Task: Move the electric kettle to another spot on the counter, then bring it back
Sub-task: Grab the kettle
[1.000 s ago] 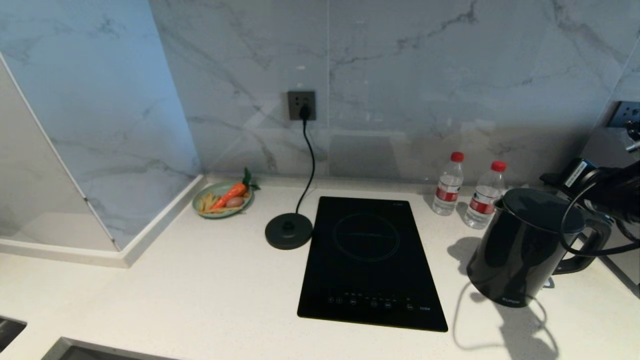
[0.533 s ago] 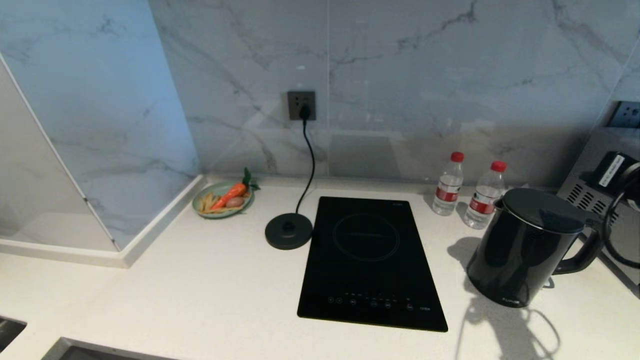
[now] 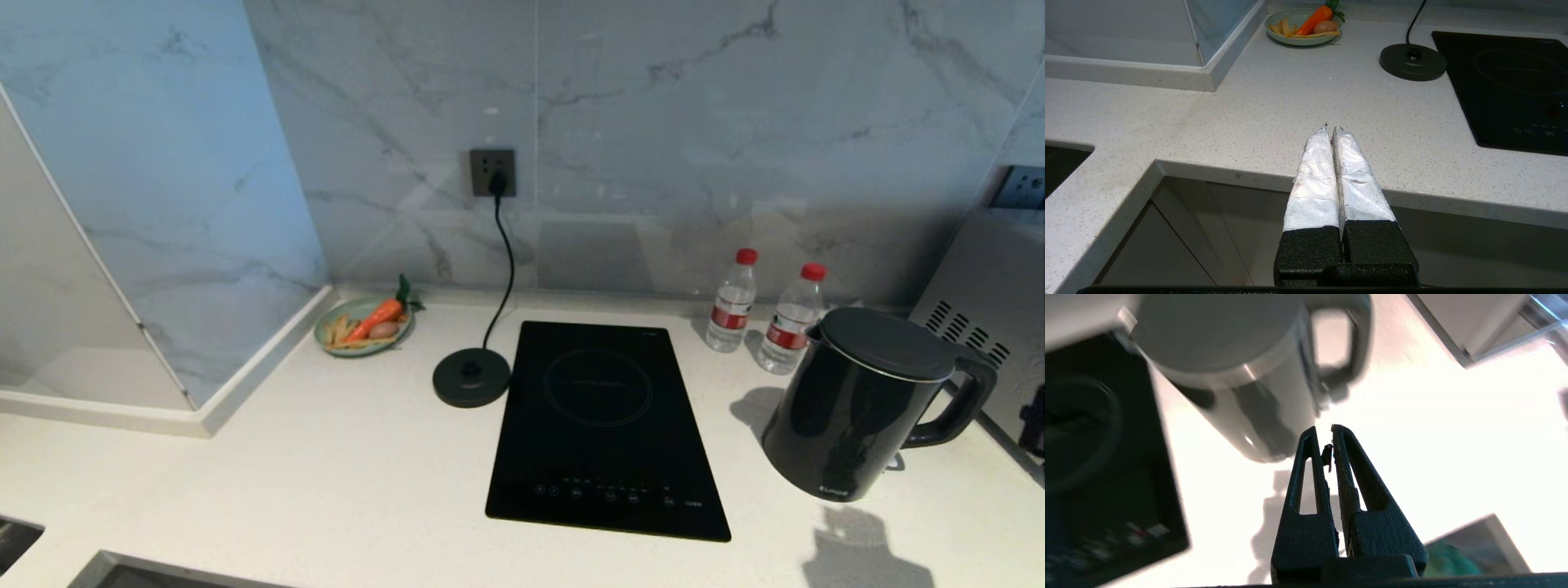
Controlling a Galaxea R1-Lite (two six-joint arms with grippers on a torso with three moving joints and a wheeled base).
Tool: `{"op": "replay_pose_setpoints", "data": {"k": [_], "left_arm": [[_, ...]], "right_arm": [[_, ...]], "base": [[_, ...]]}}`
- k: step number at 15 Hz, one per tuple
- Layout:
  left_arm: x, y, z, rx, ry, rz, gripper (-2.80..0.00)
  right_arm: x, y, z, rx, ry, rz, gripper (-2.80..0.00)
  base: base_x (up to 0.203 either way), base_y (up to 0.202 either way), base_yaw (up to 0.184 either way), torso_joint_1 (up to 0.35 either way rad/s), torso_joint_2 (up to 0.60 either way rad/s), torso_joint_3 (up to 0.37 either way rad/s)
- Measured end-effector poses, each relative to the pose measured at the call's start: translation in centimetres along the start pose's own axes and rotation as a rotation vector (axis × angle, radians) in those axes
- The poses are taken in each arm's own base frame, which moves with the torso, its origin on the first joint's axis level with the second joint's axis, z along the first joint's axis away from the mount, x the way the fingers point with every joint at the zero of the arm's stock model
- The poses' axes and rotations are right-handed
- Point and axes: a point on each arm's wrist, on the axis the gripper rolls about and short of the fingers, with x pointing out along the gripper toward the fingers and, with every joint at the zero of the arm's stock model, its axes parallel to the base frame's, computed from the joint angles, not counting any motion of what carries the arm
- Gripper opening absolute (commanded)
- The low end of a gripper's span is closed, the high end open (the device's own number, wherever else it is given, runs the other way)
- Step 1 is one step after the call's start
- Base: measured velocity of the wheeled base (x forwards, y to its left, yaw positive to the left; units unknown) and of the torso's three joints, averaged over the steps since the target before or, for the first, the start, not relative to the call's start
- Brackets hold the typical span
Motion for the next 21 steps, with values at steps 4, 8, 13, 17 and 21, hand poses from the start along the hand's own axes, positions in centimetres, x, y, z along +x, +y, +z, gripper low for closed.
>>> {"op": "replay_pose_setpoints", "data": {"k": [4,8,13,17,21], "left_arm": [[0.0,0.0,0.0,0.0,0.001,0.0,-2.8],[0.0,0.0,0.0,0.0,0.0,0.0,-2.8],[0.0,0.0,0.0,0.0,0.0,0.0,-2.8],[0.0,0.0,0.0,0.0,0.001,0.0,-2.8],[0.0,0.0,0.0,0.004,-0.002,0.0,-2.8]], "right_arm": [[-0.7,-1.5,-3.7,-0.052,0.008,-0.094,-2.8],[-0.4,-2.6,-5.8,-0.052,0.001,-0.162,-2.8],[0.2,-3.3,-4.8,-0.019,-0.015,-0.228,-2.8],[1.3,-3.5,-4.8,0.019,0.006,-0.255,-2.8],[3.8,-4.6,-4.6,0.026,0.0,-0.296,-2.8]], "base": [[0.0,0.0,0.0,0.0,0.0,0.0],[0.0,0.0,0.0,0.0,0.0,0.0],[0.0,0.0,0.0,0.0,0.0,0.0],[0.0,0.0,0.0,0.0,0.0,0.0],[0.0,0.0,0.0,0.0,0.0,0.0]]}}
